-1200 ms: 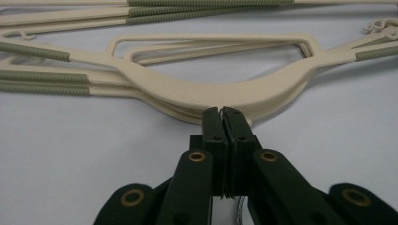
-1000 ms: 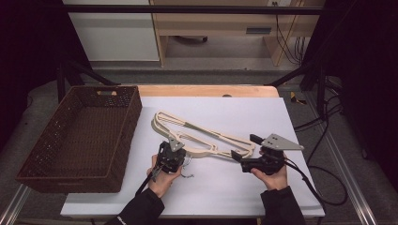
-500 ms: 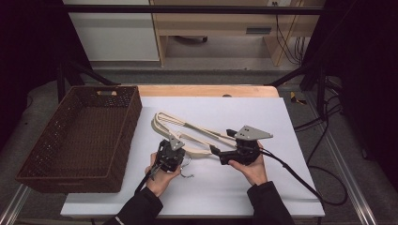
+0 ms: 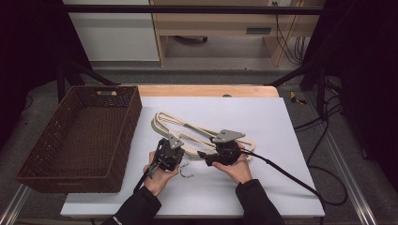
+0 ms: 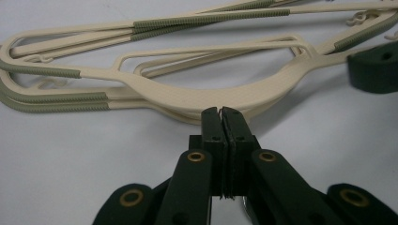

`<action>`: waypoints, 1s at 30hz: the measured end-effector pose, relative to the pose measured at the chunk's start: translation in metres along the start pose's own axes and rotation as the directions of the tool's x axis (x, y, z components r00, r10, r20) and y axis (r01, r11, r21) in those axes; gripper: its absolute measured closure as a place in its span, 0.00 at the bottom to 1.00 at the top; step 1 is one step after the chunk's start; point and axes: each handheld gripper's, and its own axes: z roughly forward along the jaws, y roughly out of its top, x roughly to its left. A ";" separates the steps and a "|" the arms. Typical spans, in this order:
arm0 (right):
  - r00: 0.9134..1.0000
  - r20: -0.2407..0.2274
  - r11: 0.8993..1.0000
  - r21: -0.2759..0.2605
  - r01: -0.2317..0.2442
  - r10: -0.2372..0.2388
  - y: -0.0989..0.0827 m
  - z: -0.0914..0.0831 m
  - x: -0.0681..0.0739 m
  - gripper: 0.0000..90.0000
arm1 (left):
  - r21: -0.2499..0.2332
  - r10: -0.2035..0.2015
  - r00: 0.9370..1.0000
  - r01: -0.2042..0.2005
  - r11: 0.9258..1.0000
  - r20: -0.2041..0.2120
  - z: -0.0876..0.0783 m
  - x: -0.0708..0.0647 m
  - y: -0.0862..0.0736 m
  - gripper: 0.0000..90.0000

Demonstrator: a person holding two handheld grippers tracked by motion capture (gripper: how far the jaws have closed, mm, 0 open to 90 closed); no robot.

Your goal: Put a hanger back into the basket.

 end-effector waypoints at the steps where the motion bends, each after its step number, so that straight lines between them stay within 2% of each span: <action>1: 1.000 0.000 1.000 0.000 0.000 0.000 0.000 0.000 0.000 0.34 | 0.000 0.000 1.000 0.000 1.000 0.000 0.000 0.000 0.000 0.99; 4: 1.000 -0.010 0.999 0.030 0.030 -0.030 -0.001 0.010 0.004 0.41 | -0.011 -0.001 1.000 0.002 1.000 0.006 -0.003 0.000 0.002 0.99; 8: 0.999 -0.033 0.999 0.046 0.030 -0.028 -0.001 0.018 0.004 0.49 | -0.015 0.006 1.000 -0.006 1.000 0.012 -0.005 -0.001 0.003 0.99; 13: 0.997 -0.061 0.996 0.081 0.045 -0.040 -0.001 0.025 0.007 0.54 | -0.014 0.014 1.000 -0.014 1.000 0.022 -0.008 -0.003 0.005 0.98; 16: 0.996 -0.067 0.992 0.106 0.072 -0.065 0.000 0.029 0.010 0.58 | -0.022 0.015 1.000 -0.015 1.000 0.025 -0.010 -0.004 0.006 0.99; 18: 0.995 -0.071 0.992 0.099 0.079 -0.073 -0.001 0.031 0.010 0.60 | -0.022 0.019 0.999 -0.018 1.000 0.029 -0.011 -0.004 0.006 0.99; 19: 0.994 -0.075 0.990 0.113 0.088 -0.080 -0.002 0.032 0.009 0.65 | -0.020 0.022 0.999 -0.021 1.000 0.034 -0.012 -0.005 0.007 0.99; 21: 0.993 -0.076 0.986 0.139 0.096 -0.086 -0.003 0.033 0.009 0.68 | -0.017 0.023 0.999 -0.022 1.000 0.036 -0.012 -0.005 0.007 0.99; 28: 0.989 -0.079 0.982 0.132 0.138 -0.129 -0.004 0.033 0.010 0.73 | -0.023 0.020 0.999 -0.019 1.000 0.045 -0.013 -0.005 0.007 0.99; 30: 0.986 -0.093 0.981 0.129 0.147 -0.136 -0.004 0.032 0.010 0.74 | -0.027 0.017 0.999 -0.016 0.999 0.047 -0.014 -0.005 0.007 0.99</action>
